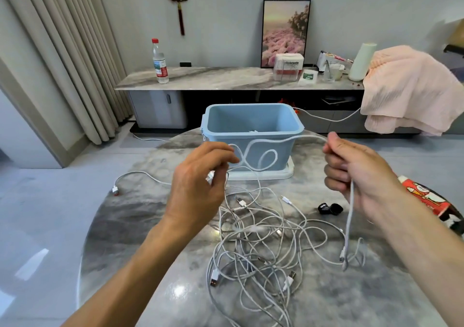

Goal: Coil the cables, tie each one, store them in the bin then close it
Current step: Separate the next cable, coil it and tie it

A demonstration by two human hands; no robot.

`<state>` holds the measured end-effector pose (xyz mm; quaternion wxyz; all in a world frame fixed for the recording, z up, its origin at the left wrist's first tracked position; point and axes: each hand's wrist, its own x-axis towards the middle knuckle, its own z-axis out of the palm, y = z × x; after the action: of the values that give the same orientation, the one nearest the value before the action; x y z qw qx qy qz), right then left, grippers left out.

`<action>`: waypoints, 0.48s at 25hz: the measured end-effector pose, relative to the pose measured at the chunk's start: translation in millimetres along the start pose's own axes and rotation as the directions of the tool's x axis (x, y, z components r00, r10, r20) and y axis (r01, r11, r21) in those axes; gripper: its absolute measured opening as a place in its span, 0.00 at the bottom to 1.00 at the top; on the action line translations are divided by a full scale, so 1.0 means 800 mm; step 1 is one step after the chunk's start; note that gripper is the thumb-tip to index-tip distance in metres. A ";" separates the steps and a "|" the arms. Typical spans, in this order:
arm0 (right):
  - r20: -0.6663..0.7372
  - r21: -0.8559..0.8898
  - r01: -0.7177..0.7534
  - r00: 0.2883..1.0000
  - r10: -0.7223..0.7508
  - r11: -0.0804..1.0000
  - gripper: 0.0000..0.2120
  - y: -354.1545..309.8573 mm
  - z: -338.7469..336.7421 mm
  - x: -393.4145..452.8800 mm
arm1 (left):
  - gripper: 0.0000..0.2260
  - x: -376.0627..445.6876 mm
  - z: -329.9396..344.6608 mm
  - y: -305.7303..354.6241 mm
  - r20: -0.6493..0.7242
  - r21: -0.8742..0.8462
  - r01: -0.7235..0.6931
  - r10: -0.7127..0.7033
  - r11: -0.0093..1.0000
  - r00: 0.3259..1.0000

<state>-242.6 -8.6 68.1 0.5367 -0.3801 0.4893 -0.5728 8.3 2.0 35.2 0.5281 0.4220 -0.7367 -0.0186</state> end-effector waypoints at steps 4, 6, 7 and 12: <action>-0.151 -0.157 -0.013 0.988 -0.011 0.987 0.14 0.002 -0.051 0.021 | 0.14 0.014 -0.017 -0.007 -0.146 -0.100 0.313 -0.325 0.945 0.934; -0.200 -0.296 -0.009 0.978 -0.053 0.955 0.14 0.010 -0.068 0.029 | 0.18 0.019 -0.022 -0.005 -0.183 -0.078 0.322 -0.331 0.944 0.926; -0.195 -0.372 -0.015 0.979 -0.062 0.928 0.15 0.014 -0.072 0.032 | 0.20 0.020 -0.024 -0.005 -0.191 -0.108 0.347 -0.362 0.931 0.912; 0.066 -0.833 -0.047 0.981 0.184 0.551 0.18 0.050 -0.084 0.033 | 0.07 0.023 -0.027 -0.018 -0.086 -0.598 0.586 -0.772 0.546 0.630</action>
<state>-301.1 -22.2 11.6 0.3660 -0.5950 0.6841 -0.2098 32.4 -10.0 52.2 0.6883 0.5155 -0.3727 -0.3488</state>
